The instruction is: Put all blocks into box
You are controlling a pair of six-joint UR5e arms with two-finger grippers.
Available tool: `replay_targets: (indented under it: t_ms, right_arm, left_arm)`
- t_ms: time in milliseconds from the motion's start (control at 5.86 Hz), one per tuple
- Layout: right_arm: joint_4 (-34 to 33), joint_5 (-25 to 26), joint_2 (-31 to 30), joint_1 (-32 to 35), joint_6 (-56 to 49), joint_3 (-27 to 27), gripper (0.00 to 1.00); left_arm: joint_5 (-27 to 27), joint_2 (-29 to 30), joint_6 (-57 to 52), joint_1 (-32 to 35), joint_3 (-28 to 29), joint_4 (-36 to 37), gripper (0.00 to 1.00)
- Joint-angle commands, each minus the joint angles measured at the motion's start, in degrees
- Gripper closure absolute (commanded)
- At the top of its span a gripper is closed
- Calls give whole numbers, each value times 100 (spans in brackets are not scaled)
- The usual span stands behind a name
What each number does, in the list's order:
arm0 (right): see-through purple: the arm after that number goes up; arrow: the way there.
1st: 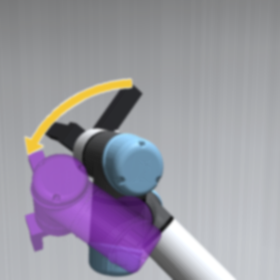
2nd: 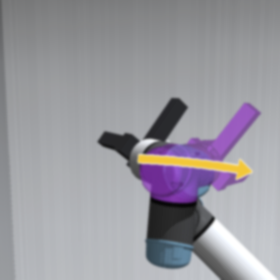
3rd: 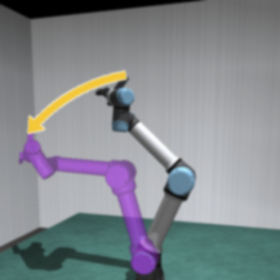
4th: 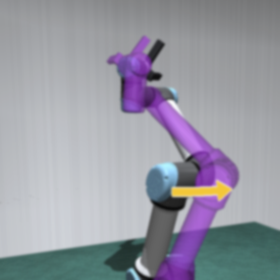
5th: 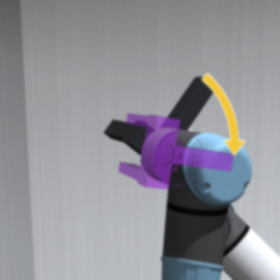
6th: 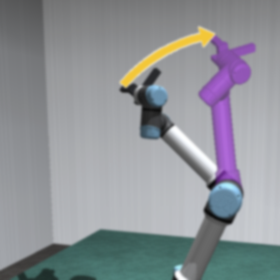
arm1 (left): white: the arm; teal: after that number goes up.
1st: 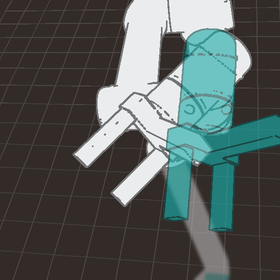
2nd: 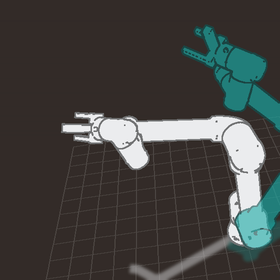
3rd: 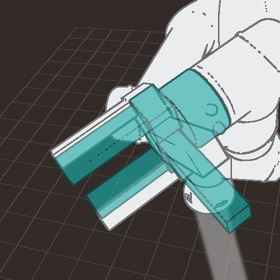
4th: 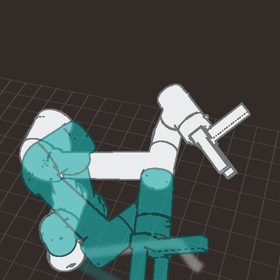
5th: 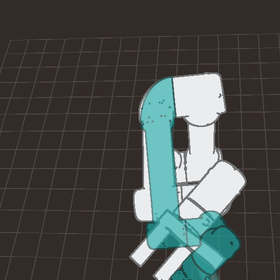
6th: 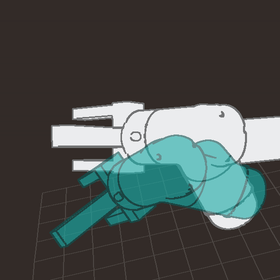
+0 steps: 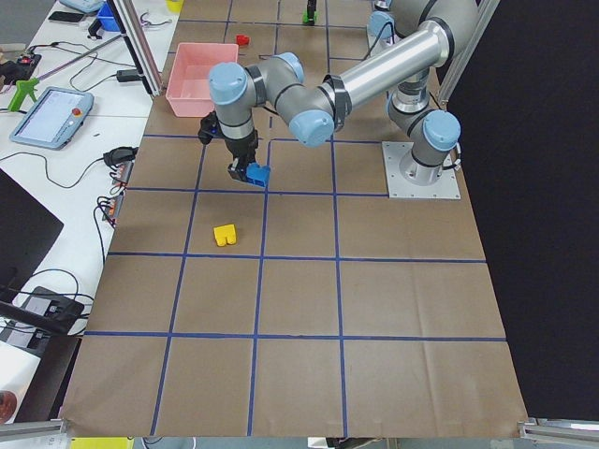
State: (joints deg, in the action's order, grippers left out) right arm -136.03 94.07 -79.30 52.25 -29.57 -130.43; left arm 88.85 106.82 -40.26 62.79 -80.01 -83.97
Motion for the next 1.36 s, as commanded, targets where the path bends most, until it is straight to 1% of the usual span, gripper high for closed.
replay_targets:
  t_ms: [0, 171, 341, 512, 682, 853, 1023, 1194]
  right_arm:
    - [6, 15, -15, 5, -13, 35, 27]
    - [24, 15, -24, 5, -14, 44, 45]
    - [59, 6, -33, 5, 13, 61, 63]
    - [94, 6, -59, 5, 22, 79, 71]
    - [120, 6, -216, 5, 22, 79, 73]
    - [129, 6, -287, 5, 30, 79, 72]
    - [138, 6, -297, 22, 30, 122, 72]
    - [304, 6, -297, 40, 83, 218, 74]
  left_arm:
    - [-61, 171, 2178, 1090, 528, -93, 100]
    - [-78, 451, 2929, 1591, 948, -93, 100]
    - [-113, 889, 3841, 2179, 1500, -93, 100]
    - [-114, 1390, 4555, 2760, 2150, -93, 100]
    - [-114, 1934, 5075, 3305, 2670, -67, 100]
    - [-123, 2427, 5533, 3597, 3040, 3, 100]
    - [-314, 2823, 5747, 3687, 3383, 143, 100]
    - [-325, 3175, 5853, 3784, 3465, 579, 100]
